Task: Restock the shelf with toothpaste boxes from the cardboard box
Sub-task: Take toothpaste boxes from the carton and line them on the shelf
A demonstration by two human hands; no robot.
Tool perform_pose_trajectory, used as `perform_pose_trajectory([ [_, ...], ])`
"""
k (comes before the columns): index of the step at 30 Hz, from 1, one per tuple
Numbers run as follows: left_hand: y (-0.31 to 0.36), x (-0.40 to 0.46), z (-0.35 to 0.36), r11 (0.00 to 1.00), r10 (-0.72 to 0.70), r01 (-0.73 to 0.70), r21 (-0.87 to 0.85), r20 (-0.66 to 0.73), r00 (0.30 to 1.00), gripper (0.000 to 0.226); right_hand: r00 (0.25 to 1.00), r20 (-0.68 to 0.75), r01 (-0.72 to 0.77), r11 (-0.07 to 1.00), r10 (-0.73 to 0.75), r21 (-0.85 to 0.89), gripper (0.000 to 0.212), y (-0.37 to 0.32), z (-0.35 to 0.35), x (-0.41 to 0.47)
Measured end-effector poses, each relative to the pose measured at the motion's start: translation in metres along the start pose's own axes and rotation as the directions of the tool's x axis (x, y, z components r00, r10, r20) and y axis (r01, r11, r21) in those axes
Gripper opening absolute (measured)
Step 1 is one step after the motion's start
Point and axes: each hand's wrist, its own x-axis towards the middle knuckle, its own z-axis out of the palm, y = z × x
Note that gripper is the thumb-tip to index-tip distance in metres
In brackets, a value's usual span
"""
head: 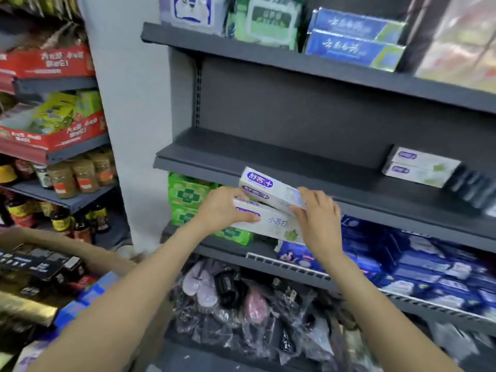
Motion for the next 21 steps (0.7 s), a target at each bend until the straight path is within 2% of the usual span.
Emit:
perform_pose_trajectory([
  [6,0.101,0.050,0.075,0.991,0.085,-0.083,-0.101,0.023,0.996,0.038,0.990,-0.142,-0.029,0.999,0.022,-0.045,0.039,0.116,-0.068,0.024],
  [13,0.183,0.129,0.152,0.980,0.172,-0.164,-0.109,0.068,0.983,0.030,0.972,-0.207,-0.140,0.979,0.108,-0.146,0.035,0.230,-0.100,0.068],
  [21,0.216,0.218,0.229,0.972,0.163,-0.142,-0.187,0.102,0.981,0.038,0.969,-0.144,-0.228,0.952,0.201,-0.204,0.035,0.330,-0.107,0.118],
])
